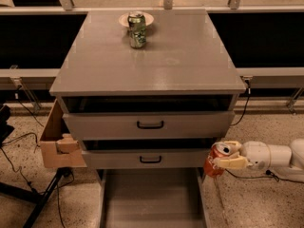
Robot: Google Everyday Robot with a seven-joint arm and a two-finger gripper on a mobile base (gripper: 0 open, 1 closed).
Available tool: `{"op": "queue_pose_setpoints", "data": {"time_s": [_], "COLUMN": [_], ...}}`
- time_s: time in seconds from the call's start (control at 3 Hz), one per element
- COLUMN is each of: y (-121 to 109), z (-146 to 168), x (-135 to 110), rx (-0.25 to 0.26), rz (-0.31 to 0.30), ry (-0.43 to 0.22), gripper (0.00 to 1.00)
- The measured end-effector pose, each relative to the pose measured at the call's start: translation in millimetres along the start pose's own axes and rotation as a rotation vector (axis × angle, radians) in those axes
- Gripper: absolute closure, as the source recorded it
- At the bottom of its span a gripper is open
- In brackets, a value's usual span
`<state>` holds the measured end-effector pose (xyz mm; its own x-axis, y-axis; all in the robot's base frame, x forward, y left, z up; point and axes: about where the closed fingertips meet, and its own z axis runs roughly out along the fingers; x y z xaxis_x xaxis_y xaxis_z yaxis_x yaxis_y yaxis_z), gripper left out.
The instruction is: Pick coke can from bottom drawer and place on counter
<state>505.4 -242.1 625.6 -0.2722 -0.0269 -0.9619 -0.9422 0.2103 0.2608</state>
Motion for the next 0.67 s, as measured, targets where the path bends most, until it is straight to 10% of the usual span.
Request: {"op": "queue_pose_setpoints", "data": {"time_s": [0.67], "y": [15], "z": [-42], "x": [-137], "rx": [0.098], "rz": [-0.05], "ry": [0.001], "gripper": [1.0]}}
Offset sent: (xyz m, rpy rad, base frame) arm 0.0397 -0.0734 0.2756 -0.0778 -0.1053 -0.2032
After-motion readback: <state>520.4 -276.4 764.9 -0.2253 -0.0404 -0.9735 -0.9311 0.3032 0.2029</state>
